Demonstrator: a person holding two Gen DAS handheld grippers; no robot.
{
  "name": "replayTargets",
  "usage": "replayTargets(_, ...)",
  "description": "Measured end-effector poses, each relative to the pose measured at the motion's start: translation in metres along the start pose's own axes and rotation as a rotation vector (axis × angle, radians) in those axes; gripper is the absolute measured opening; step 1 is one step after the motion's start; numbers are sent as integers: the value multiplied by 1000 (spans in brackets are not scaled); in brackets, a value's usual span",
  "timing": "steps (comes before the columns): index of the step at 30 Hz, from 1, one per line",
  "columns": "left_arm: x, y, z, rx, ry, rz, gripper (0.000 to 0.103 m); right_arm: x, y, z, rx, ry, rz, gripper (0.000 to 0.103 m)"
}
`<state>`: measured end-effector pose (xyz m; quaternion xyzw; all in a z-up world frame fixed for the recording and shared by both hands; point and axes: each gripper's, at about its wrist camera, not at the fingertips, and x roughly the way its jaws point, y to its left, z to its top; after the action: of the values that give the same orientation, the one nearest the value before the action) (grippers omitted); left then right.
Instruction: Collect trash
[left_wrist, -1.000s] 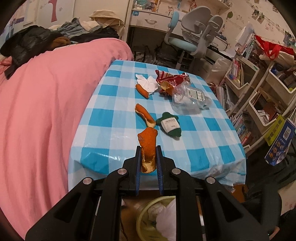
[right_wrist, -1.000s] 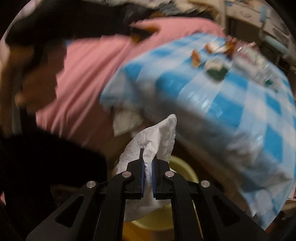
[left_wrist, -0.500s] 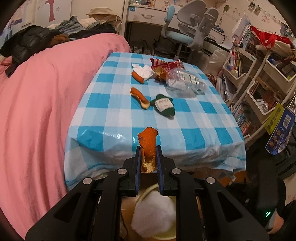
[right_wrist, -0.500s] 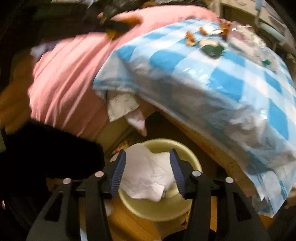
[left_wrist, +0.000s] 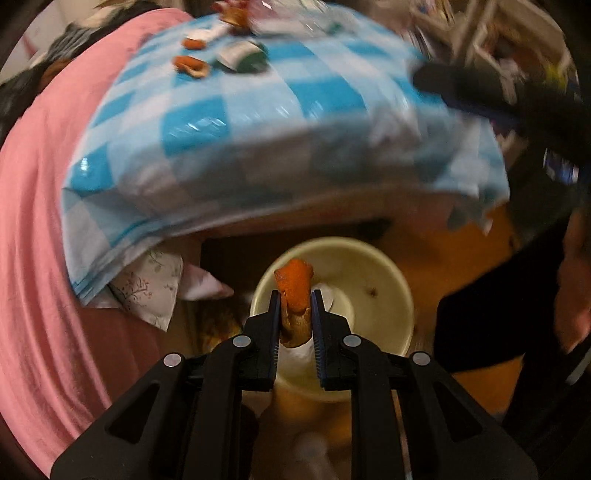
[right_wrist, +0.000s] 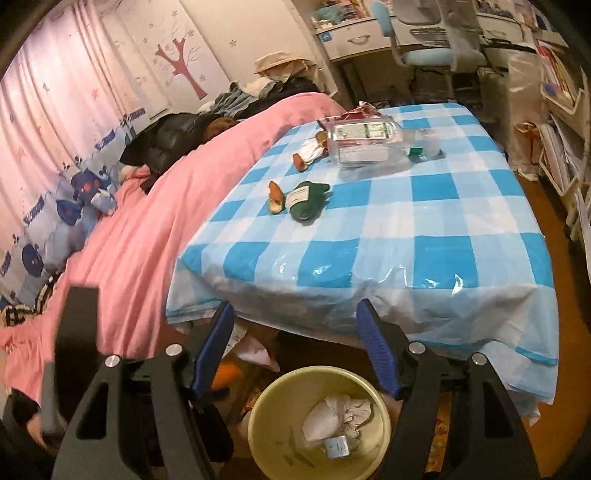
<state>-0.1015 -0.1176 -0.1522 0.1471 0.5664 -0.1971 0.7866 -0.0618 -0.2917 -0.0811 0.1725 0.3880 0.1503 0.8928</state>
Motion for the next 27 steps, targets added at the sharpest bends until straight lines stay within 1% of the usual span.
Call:
replayTargets(1,1,-2,-1,8,5,0,24,-1,0,0,2,-2,-1,67)
replayTargets(2,0,-3,-1,12,6,3,37,-2,0,0,2,-6,-4,68)
replayTargets(3,-2,-2,-1,11,-4,9,47,-3,-2,0,2,-9,-5,68)
replayTargets(6,-11,6,3,-23,-50,25,54,-2,-3,-1,1,-16,-10,70)
replayTargets(9,-21,20,8,-95,-100,39,61,-1,-3,-1,1,-19,-19,72)
replayTargets(14,-35,46,11,-231,-173,67,66,3,-2,-2,-9,-12,-29,73)
replayTargets(17,-39,58,11,-290,-199,77,68,6,-1,-3,-19,-6,-33,73)
replayTargets(23,-41,76,9,-378,-213,85,71,9,1,-4,-36,1,-42,74)
replayTargets(27,-39,81,9,-402,-212,87,71,10,1,-5,-43,4,-46,74)
